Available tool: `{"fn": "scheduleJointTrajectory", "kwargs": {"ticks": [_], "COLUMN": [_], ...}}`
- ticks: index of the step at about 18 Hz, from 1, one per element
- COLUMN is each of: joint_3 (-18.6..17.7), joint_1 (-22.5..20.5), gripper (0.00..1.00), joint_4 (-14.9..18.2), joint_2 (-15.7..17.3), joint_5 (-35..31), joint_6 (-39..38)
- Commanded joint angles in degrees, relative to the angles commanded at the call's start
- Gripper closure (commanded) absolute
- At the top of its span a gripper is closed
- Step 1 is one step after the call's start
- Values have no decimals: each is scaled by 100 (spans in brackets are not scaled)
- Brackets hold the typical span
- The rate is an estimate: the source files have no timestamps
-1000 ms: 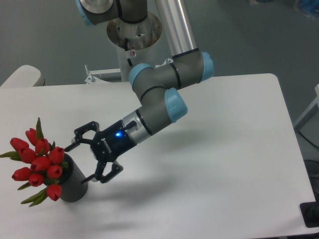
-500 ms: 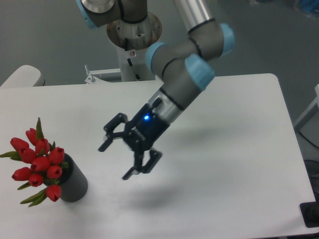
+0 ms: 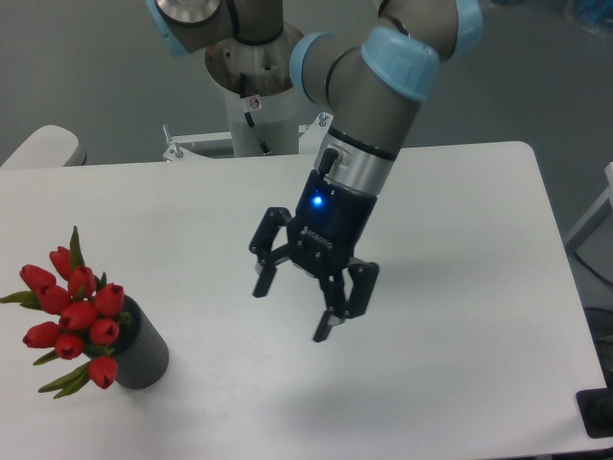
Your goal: Insert the flowers into the vase
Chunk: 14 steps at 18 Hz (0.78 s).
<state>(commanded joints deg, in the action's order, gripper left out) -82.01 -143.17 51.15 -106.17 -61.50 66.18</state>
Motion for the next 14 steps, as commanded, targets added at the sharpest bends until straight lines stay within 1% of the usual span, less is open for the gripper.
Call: {"fn": "scheduleJointTrajectory", "kwargs": {"ticks": [2,6,8,10,13,14], "joint_3": [36,53,105,237,378,448], "joint_1": [9,9,9,9,35,44], "gripper": [0,0,0,0,0,0], "joint_4": [36,62,245,544,835,949], "joint_2": [9,17,9,-9,-18,-35], "joint_5": [-396,-714,-801,-1143,-1522,-1610], "joint_6": [96,465,720,1071,1634,1696]}}
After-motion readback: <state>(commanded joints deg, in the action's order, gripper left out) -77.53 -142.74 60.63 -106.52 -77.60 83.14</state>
